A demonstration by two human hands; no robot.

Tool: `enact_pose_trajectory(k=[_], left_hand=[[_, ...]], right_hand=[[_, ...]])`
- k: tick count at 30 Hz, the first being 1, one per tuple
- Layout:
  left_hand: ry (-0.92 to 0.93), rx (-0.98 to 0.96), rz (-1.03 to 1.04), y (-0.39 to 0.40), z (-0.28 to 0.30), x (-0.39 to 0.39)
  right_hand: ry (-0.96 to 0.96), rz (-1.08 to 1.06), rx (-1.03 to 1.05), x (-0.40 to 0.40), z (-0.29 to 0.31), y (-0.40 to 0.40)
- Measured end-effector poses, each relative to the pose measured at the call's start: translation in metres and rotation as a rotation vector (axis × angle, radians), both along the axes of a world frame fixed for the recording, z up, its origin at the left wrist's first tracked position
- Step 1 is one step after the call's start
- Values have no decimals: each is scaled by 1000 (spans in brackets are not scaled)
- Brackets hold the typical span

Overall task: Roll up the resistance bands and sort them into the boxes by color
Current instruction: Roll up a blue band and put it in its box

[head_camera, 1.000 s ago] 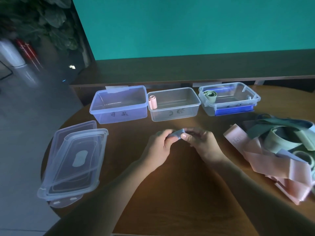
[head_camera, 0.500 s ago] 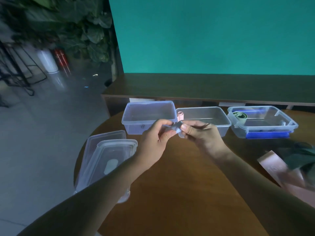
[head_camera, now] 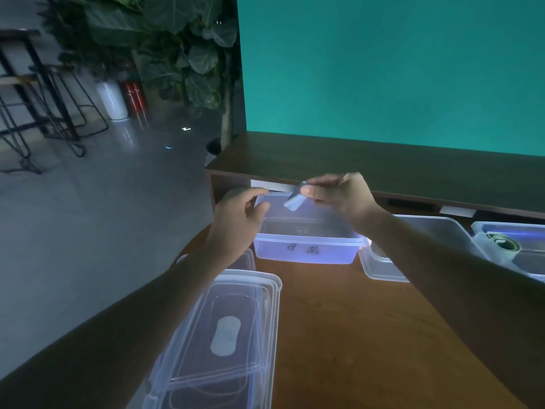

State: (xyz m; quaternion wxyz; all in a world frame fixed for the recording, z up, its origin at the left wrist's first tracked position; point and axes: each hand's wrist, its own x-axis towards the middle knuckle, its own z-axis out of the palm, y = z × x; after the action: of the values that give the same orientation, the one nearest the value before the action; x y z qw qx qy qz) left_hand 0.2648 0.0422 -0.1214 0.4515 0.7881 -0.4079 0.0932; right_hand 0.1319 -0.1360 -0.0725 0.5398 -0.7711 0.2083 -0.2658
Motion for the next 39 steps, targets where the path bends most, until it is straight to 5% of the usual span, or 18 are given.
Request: enact_pose_trajectory(k=[5,20,35,39], left_hand=[[66,121,51,-12,-19,21],[108,89,58,-18,-29,27],[90,105,63,-18,-27,23],[110,98,63,-17,-28,24]], right_hand=[[171,-34,-221,38,-20,-10],[427,132,-725,112,-55,2],[591,1,-855,116,-47,5],[554,-23,-750,114,-47,5]])
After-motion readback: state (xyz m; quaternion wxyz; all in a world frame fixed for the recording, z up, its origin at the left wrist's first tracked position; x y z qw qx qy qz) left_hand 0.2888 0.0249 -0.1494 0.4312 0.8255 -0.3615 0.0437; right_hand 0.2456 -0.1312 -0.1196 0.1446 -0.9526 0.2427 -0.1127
